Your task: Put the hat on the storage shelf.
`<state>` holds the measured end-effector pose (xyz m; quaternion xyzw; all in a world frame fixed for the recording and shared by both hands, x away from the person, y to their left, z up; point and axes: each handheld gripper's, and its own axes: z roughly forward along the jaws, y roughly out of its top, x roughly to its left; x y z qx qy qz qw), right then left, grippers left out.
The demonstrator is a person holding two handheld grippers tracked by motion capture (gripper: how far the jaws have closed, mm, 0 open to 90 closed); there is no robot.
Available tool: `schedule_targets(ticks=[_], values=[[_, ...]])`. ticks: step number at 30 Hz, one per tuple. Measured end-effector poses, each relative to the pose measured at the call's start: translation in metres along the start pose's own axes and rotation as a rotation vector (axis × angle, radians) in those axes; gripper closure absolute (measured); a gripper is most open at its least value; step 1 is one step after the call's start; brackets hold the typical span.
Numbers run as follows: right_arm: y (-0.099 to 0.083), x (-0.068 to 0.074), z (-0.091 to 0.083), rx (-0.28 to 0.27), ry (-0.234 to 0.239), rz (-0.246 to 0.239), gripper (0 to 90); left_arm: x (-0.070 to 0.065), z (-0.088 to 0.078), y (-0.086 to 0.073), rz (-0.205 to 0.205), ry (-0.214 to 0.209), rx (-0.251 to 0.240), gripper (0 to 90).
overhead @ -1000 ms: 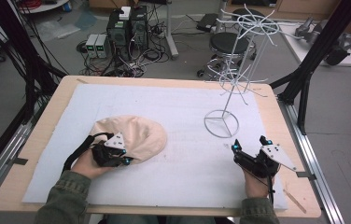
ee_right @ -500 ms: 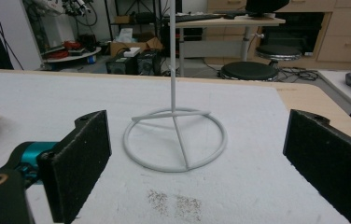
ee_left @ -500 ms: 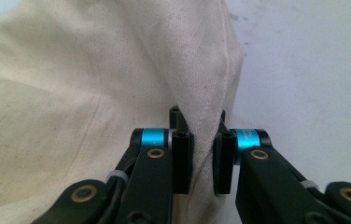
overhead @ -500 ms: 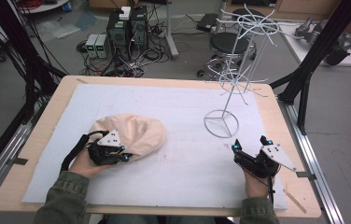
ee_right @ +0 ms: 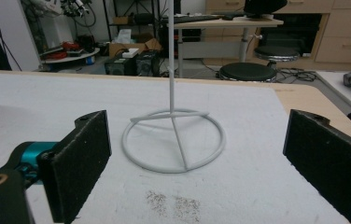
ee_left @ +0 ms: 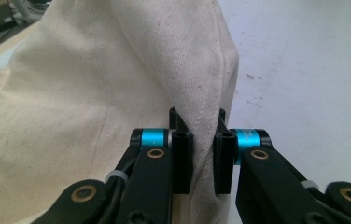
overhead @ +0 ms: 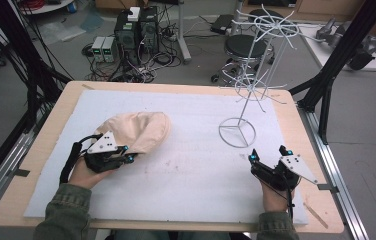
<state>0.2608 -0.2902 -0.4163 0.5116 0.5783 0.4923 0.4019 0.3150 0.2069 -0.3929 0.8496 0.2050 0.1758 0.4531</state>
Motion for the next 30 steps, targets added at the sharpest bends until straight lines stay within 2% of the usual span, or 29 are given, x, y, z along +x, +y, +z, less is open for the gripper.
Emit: schedule_targets(ticks=[2,8,12,14,18,22,26,30], values=[[0.000,0.000,0.000,-0.001,-0.003,-0.001,6.8,0.001,-0.003,0.001,-0.003,0.015,-0.018,81.7],[0.000,-0.001,0.000,-0.003,-0.004,-0.002,6.7,0.005,-0.020,0.007,-0.034,0.039,-0.144,81.7],[0.000,-0.001,0.000,-0.007,-0.004,-0.003,6.7,0.007,-0.029,0.017,-0.029,0.069,-0.193,81.3],[0.000,-0.001,-0.001,-0.008,-0.003,0.001,6.8,0.008,-0.034,0.023,-0.009,0.094,-0.210,81.3],[0.000,-0.001,0.000,-0.007,0.003,0.001,6.7,0.007,-0.042,0.033,0.002,0.129,-0.279,81.2],[0.001,-0.001,-0.001,-0.013,0.004,0.005,6.8,0.006,-0.044,0.043,0.021,0.156,-0.326,81.2],[0.001,-0.001,-0.001,-0.016,0.001,0.010,6.8,0.006,-0.048,0.052,0.026,0.177,-0.379,81.2],[0.001,-0.001,-0.002,-0.017,0.001,0.011,6.8,0.009,-0.052,0.059,0.019,0.173,-0.431,81.2]])
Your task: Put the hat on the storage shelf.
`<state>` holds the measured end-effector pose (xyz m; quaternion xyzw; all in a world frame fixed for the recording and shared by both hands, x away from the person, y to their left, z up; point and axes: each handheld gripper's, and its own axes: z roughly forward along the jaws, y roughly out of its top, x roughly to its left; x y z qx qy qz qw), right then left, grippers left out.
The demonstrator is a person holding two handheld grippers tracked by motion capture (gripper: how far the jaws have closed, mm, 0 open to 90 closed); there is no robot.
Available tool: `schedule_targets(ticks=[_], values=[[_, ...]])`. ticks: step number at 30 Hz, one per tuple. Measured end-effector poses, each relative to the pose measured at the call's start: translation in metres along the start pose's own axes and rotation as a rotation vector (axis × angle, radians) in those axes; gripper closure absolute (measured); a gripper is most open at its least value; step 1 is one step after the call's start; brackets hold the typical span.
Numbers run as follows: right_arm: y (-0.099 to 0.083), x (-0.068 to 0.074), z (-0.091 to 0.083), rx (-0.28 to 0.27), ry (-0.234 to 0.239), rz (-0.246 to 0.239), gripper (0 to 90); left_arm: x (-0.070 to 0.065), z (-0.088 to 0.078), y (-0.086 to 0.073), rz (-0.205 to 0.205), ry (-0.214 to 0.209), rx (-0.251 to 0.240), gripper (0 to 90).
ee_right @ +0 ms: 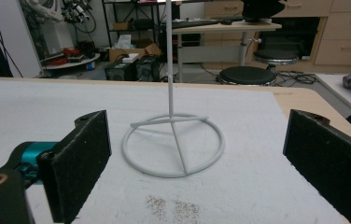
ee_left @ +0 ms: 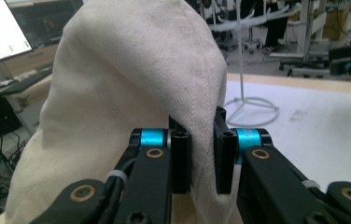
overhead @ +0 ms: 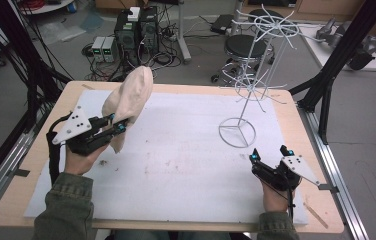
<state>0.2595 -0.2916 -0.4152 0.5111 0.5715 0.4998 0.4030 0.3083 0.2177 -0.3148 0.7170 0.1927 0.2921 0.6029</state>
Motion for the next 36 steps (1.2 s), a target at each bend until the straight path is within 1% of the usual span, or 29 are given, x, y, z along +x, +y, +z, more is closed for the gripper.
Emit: schedule_targets(ticks=[4,6,8,10,11,18,19,21,25,30,36], values=[[0.000,0.000,0.000,-0.003,-0.002,0.001,6.8,0.003,0.000,0.008,0.001,0.008,-0.037,81.2],[0.000,0.000,0.000,-0.004,-0.005,0.003,6.7,0.004,0.000,0.012,-0.006,0.010,-0.061,81.1],[0.000,-0.001,-0.001,-0.006,-0.005,0.002,6.8,0.006,0.000,0.016,-0.008,0.020,-0.082,81.0],[0.000,0.000,-0.001,-0.010,-0.006,0.006,6.7,0.007,0.001,0.019,-0.001,0.029,-0.092,81.0],[0.001,0.000,-0.001,-0.013,-0.006,0.005,6.8,0.007,0.003,0.021,0.001,0.038,-0.111,80.9],[0.002,-0.002,-0.004,-0.040,-0.018,0.020,6.7,0.009,0.010,0.031,0.011,0.069,-0.152,81.0],[0.002,-0.002,-0.005,-0.043,-0.018,0.022,6.7,0.009,0.011,0.032,0.007,0.073,-0.162,81.0],[0.002,-0.002,-0.006,-0.050,-0.020,0.025,6.7,0.009,0.013,0.036,0.014,0.083,-0.171,80.9],[0.002,-0.001,-0.005,-0.052,-0.016,0.021,6.7,0.009,0.018,0.043,0.012,0.085,-0.200,81.0],[0.002,-0.001,-0.005,-0.051,-0.016,0.024,6.7,0.009,0.022,0.053,0.010,0.065,-0.236,80.9],[0.002,-0.001,-0.005,-0.048,-0.012,0.020,6.7,0.010,0.032,0.068,0.029,0.078,-0.244,81.0]])
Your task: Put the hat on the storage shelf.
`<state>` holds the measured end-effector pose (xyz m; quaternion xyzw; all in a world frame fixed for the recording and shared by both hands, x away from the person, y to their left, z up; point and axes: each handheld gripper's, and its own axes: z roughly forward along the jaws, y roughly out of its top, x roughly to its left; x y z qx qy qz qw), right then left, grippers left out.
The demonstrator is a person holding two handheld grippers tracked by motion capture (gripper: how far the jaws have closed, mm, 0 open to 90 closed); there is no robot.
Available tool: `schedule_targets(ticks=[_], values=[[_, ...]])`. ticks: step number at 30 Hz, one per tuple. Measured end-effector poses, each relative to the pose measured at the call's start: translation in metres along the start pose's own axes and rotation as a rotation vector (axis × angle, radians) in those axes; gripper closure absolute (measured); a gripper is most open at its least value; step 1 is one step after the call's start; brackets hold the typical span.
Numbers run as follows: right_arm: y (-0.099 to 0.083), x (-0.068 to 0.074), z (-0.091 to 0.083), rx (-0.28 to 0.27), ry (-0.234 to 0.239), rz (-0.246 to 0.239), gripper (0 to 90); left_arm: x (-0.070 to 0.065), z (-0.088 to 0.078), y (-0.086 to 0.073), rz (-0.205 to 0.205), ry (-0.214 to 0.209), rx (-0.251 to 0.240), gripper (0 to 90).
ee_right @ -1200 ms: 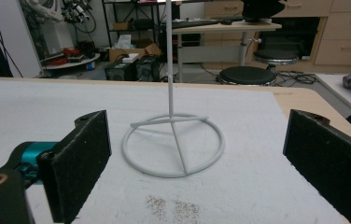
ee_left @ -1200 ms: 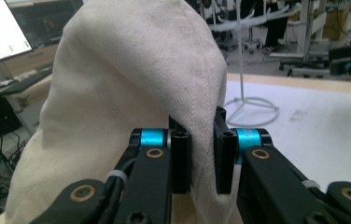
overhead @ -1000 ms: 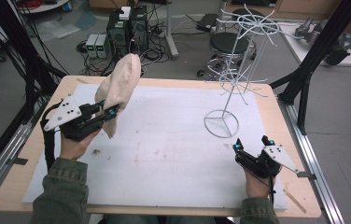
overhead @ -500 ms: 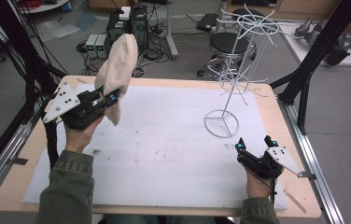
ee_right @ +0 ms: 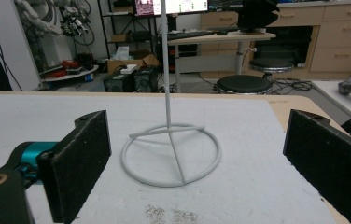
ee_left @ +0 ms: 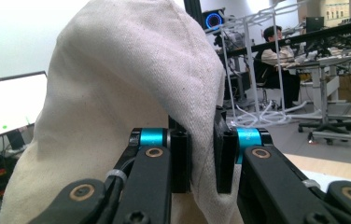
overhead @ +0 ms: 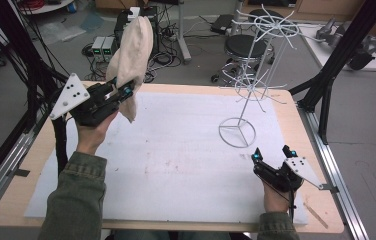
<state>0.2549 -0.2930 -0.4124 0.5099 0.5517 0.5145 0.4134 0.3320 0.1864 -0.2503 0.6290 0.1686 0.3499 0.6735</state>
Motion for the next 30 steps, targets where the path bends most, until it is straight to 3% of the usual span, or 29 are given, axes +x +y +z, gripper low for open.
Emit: schedule_targets(ticks=[8,14,30], values=[[0.000,0.000,0.000,0.006,0.000,0.001,6.7,0.000,0.026,0.015,0.011,-0.016,-0.024,80.9],[0.000,-0.001,0.000,-0.001,0.001,0.002,6.8,-0.005,0.042,0.028,0.046,-0.041,-0.029,80.8],[0.000,-0.002,-0.001,-0.007,-0.001,-0.001,6.8,-0.022,0.086,0.043,0.032,-0.106,-0.082,80.8]])
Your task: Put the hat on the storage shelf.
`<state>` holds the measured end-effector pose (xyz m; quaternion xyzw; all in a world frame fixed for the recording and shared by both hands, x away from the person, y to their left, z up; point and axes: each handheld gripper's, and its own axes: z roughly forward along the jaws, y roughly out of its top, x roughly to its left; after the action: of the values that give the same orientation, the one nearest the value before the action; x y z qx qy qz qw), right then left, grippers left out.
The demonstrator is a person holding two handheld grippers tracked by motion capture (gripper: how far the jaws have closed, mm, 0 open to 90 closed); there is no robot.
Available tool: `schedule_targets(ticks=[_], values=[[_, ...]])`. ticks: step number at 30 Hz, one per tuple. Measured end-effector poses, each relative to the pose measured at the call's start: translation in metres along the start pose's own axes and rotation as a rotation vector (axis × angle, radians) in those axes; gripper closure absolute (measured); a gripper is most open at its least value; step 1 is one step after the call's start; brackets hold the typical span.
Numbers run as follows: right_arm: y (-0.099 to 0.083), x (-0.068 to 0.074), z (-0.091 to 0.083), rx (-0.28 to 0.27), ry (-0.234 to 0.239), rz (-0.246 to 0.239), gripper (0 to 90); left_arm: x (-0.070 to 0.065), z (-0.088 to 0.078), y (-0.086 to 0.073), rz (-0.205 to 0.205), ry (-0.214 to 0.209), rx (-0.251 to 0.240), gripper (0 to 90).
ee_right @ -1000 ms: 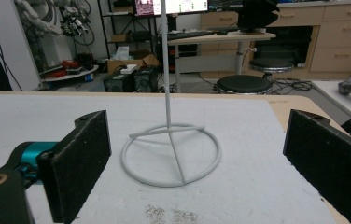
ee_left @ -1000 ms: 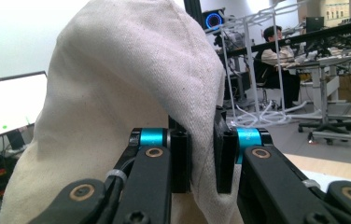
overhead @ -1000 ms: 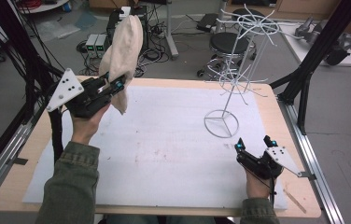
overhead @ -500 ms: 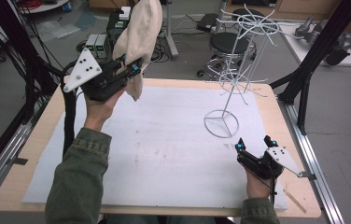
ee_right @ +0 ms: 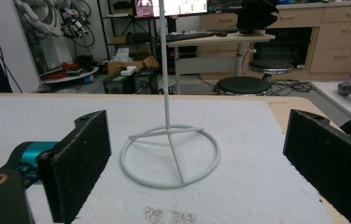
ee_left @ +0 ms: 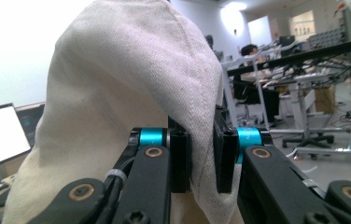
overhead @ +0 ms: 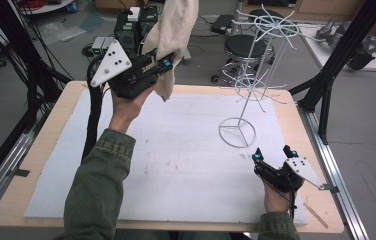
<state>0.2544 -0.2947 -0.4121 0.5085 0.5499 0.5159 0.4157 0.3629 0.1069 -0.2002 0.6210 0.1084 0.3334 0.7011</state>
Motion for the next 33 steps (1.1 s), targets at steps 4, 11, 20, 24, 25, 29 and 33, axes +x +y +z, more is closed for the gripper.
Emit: schedule_targets(ticks=[4,11,20,24,25,29,33], values=[[0.000,0.000,0.000,-0.001,0.001,0.004,6.7,-0.003,0.009,0.006,0.011,-0.008,-0.010,80.8],[0.000,0.000,0.000,0.000,0.007,-0.001,6.8,-0.007,0.030,0.016,0.003,-0.016,-0.035,80.7],[0.000,-0.001,0.000,0.001,0.005,0.005,6.8,-0.014,0.057,0.029,0.009,-0.051,-0.028,80.4],[0.000,-0.001,-0.002,-0.002,0.007,0.005,6.8,-0.013,0.067,0.033,-0.009,-0.057,-0.027,80.5],[0.000,-0.001,-0.002,0.000,0.008,0.007,6.8,-0.013,0.069,0.034,-0.012,-0.058,-0.028,80.5],[0.000,-0.001,-0.002,-0.001,0.009,0.005,6.8,-0.013,0.081,0.038,-0.014,-0.074,-0.023,80.5],[0.000,-0.001,-0.002,-0.002,0.009,0.007,6.8,-0.013,0.093,0.041,-0.031,-0.093,-0.027,80.4]])
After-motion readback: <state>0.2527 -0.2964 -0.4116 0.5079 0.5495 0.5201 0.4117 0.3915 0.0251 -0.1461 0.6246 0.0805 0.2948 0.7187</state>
